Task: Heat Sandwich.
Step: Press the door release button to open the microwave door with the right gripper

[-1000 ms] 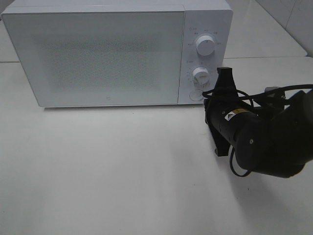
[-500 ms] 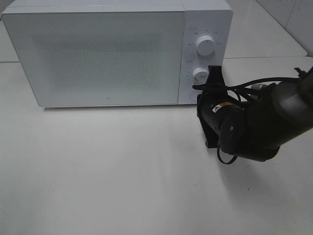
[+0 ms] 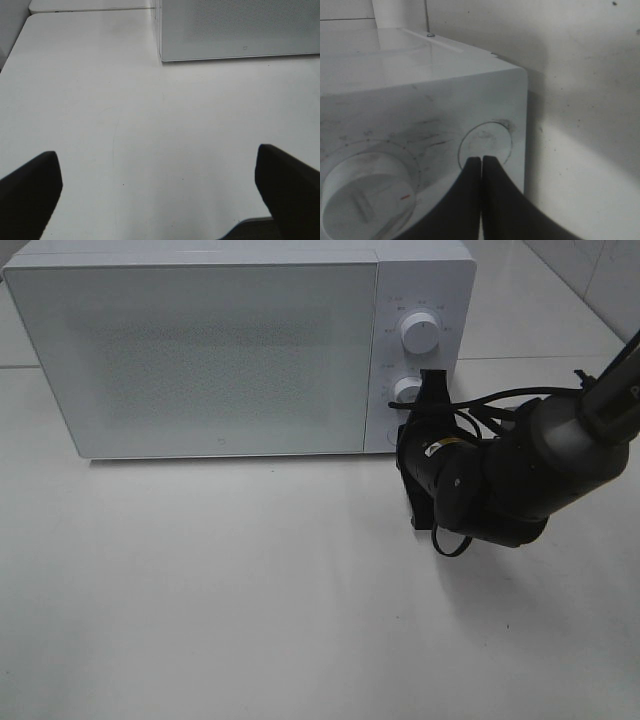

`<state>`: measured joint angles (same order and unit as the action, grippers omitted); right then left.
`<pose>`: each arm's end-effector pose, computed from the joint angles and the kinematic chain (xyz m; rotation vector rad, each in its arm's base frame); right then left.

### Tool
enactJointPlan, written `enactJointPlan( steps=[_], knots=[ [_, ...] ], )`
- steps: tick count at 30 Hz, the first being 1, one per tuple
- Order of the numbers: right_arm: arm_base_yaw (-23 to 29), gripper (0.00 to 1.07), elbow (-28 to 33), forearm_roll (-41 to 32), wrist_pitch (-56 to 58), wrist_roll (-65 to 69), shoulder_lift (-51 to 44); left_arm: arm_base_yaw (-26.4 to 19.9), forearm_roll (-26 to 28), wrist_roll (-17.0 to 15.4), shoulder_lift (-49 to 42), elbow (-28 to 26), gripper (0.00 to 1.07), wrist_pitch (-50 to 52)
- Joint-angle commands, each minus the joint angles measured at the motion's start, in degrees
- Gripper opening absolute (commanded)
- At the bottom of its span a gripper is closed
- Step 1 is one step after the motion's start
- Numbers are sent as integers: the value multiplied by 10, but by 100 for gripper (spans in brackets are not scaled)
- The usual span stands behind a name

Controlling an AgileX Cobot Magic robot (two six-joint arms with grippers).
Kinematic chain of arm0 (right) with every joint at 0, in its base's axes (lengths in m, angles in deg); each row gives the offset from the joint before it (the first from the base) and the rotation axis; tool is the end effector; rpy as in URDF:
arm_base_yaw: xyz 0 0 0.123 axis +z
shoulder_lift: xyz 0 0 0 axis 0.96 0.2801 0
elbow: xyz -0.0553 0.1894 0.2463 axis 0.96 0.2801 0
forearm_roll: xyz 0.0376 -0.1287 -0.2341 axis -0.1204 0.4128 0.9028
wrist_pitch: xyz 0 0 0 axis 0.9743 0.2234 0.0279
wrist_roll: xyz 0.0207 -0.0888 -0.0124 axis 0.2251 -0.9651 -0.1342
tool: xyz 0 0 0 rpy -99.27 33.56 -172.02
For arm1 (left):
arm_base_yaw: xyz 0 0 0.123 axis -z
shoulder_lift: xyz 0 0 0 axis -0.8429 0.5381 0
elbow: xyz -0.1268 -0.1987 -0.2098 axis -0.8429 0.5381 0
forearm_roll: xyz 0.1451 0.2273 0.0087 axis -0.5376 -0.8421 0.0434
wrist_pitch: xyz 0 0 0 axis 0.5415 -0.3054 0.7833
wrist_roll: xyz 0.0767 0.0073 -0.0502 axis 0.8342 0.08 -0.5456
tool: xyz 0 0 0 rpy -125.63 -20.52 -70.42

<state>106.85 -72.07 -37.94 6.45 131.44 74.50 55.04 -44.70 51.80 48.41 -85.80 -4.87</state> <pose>0.3443 0.1683 0.1061 1.4769 1.4734 1.0084 -0.0226 -0.0108 0.2889 0.0773 2.0405 -0.0503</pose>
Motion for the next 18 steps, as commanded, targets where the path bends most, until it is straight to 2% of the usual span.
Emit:
enactJointPlan(
  steps=[1, 18],
  knots=[
    [-10, 0, -17, 19, 7, 1, 7, 1, 4, 1, -9, 0, 98, 5],
    [-16, 0, -50, 5, -13, 2, 36, 1, 4, 1, -9, 0, 98, 5]
  ],
)
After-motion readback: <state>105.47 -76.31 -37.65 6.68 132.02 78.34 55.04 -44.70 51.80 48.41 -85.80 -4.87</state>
